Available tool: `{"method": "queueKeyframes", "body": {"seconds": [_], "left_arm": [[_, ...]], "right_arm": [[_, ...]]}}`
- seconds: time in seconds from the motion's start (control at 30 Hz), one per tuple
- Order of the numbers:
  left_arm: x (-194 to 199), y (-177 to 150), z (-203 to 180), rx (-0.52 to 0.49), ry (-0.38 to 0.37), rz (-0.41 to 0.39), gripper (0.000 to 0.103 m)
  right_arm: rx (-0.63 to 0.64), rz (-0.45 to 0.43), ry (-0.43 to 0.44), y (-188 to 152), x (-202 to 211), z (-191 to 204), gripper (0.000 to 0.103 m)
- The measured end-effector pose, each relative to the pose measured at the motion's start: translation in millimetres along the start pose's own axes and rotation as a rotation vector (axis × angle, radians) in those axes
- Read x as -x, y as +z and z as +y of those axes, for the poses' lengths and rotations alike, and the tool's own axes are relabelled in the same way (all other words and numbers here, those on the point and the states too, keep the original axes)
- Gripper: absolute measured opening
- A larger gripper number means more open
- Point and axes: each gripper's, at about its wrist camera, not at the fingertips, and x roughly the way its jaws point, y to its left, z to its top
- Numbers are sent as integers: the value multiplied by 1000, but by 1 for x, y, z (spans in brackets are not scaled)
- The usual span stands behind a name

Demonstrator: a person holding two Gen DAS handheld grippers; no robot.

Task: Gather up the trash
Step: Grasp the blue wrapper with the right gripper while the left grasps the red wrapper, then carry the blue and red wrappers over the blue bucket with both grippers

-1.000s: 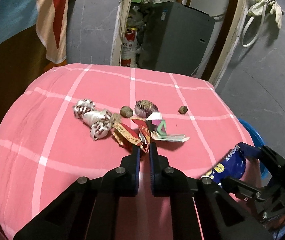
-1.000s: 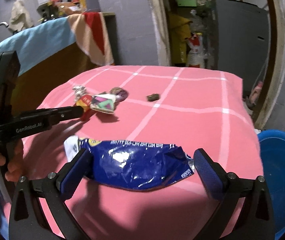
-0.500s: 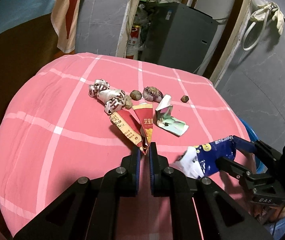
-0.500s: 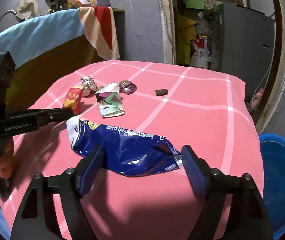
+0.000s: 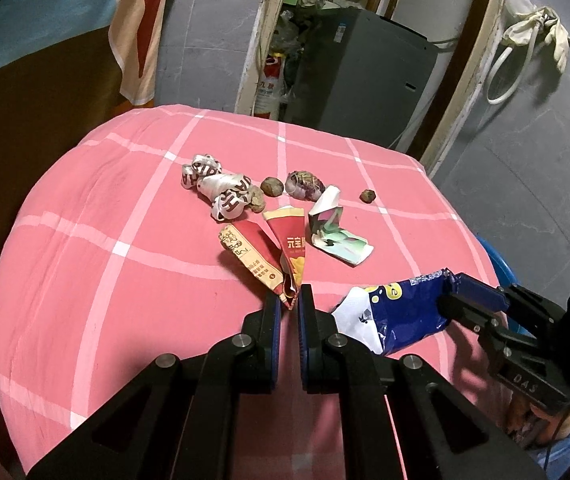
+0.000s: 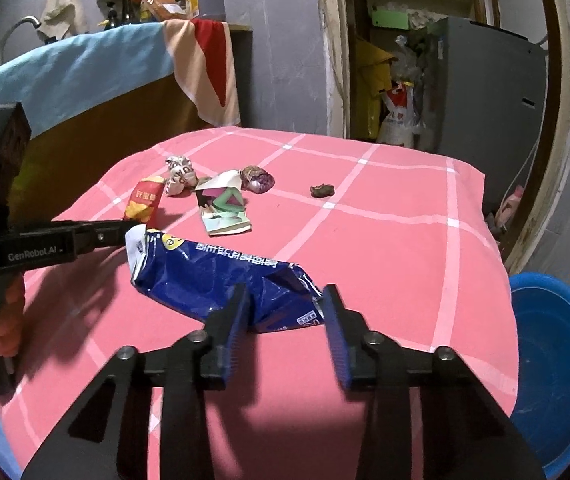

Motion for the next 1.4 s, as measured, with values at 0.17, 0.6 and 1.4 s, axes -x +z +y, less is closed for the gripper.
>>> {"method": "queueKeyframes", "body": {"seconds": [0.17,0.6,1.4], "left_arm": [[4,0,1,12,-8,-16,6],[37,4,-9,-3,-27,-205,6],[75,30,-173,-275,-228,-611,6]], "right_arm": [[26,-19,-9,-2,4,5,27],[-6,-239,-125,3,46,-6,27],[-202,-818,-560,-20,192,-61,27]]}}
